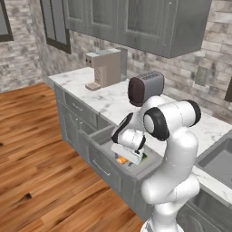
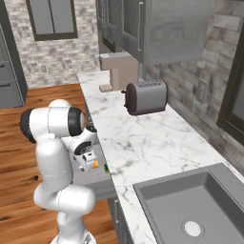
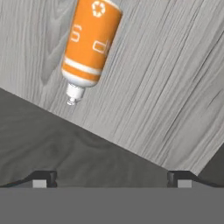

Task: Restock the sink supplies by placing the sponge and soap dispenser on the counter and next to the sink. Make sure the soap dispenser is upright.

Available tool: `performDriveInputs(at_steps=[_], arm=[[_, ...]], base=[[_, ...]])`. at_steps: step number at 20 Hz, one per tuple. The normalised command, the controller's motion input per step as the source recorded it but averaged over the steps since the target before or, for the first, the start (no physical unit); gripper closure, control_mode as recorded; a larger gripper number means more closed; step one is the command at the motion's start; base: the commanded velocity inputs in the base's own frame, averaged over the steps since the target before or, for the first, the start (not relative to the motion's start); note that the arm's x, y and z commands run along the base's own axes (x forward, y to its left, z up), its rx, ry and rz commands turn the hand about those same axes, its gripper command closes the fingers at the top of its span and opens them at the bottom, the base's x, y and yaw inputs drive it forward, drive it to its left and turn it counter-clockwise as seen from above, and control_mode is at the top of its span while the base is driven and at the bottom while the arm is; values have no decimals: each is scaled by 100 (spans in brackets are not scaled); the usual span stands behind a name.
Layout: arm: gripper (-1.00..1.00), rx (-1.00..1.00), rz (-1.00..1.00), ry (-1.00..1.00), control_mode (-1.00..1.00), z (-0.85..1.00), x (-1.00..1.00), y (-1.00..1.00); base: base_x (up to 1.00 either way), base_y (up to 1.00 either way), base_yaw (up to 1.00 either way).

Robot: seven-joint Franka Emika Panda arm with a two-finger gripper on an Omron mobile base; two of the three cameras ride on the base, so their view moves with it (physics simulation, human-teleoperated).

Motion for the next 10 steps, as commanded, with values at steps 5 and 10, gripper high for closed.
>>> performDriveInputs(at_steps=[5, 10], arm=[[-100, 0, 0, 13, -100, -47, 7, 30], [-100, 0, 0, 12, -100, -35, 0, 43]], base=[[0, 0, 0], [0, 0, 0]])
